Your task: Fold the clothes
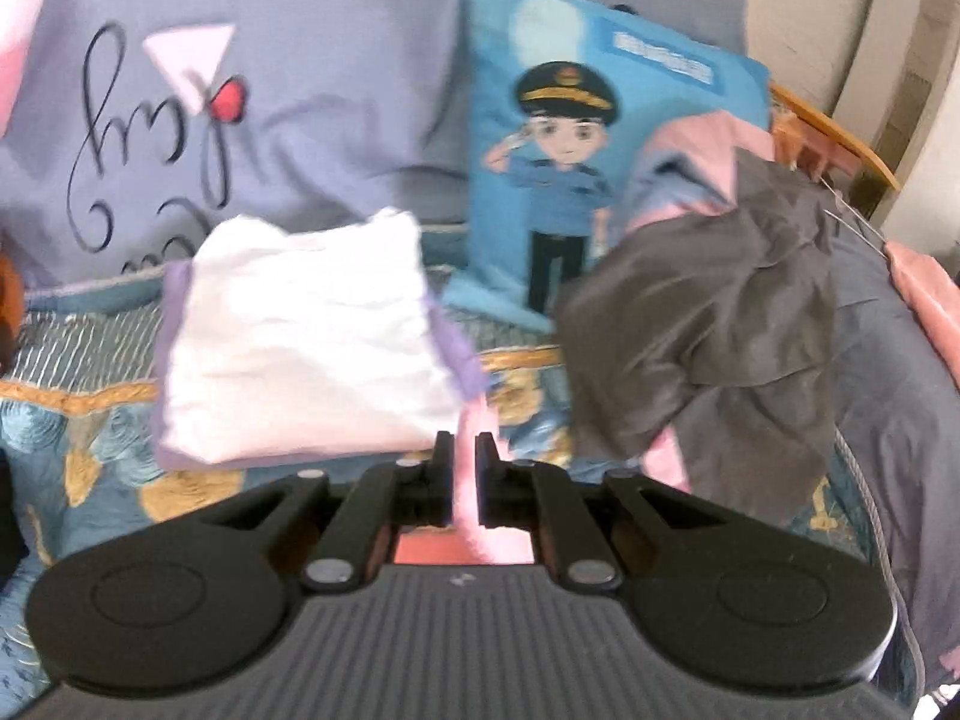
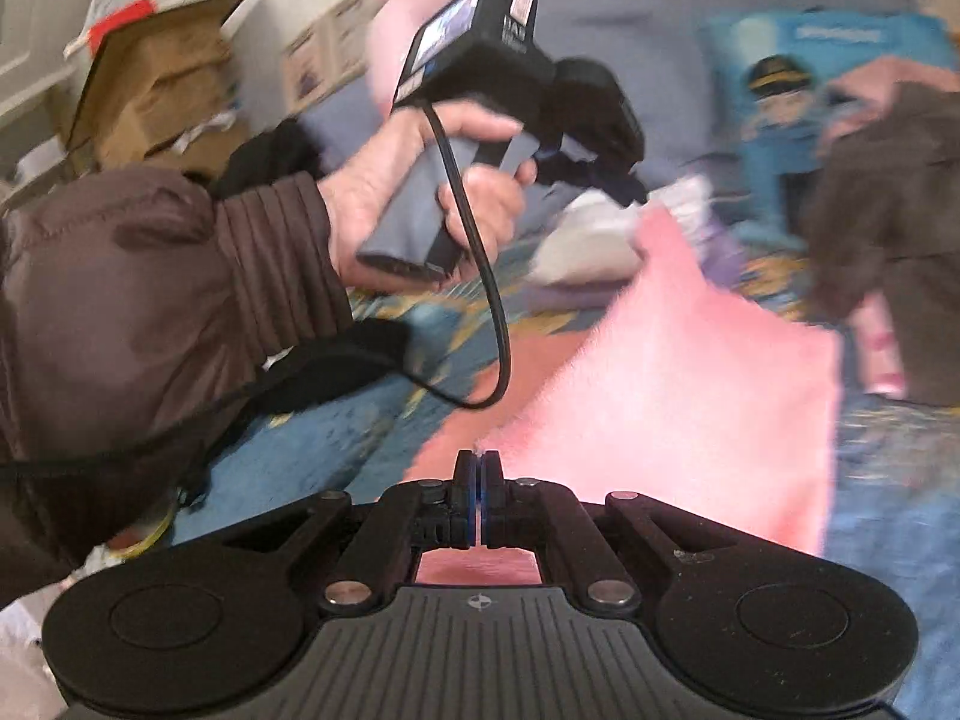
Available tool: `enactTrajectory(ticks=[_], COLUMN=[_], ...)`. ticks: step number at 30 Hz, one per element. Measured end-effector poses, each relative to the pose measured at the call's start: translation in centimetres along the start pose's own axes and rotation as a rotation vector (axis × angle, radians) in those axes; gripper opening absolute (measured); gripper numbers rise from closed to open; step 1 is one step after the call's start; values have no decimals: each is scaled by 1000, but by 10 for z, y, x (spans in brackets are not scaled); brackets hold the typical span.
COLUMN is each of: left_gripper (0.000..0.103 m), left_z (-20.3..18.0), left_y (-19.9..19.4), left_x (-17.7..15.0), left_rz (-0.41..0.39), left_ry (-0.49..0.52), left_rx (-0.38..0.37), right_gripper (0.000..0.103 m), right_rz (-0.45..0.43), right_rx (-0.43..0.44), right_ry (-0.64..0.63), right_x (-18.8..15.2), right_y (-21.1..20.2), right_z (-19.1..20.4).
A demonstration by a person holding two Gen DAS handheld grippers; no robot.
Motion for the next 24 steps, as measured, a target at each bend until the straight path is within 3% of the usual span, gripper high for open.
enactTrajectory(ticks=[6,10,14,17,18,19,24], left_gripper=[7,8,10,15,21,26,26], left_z=[96,131,129,122,120,118,110], left_y=[-1,6,19,30,33,35,40], left_x=[-29,-66,-97,-108,-111,-113,-118], left_rz=[23,88,134,150,153,156,173], left_ry=[-47,-48,28,-4,-23,-41,-47], left_rx=[3,-22,2,-10,-16,-21,-9], right_gripper=[1,1,1,2,3,5,7], right_rz=[120,188,253,315,332,337,299], right_rx=[65,63,31,-7,-16,-12,28], right_ry=[-90,-86,-76,-65,-62,-54,-22], right_x=[-7,-20,-35,-45,-49,-53,-64], right_y=[59,82,87,89,88,86,71], right_z=[37,44,38,30,28,26,22])
Point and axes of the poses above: each gripper's, at about its wrist camera, not at the fingertips, and y roughly the way its jaws point, z to its left, x to its top, the point moved 4 cm from there along y, roughly the way its jaws point, and after that the axes turned 2 degrees about -y, right-handed, at the moved point
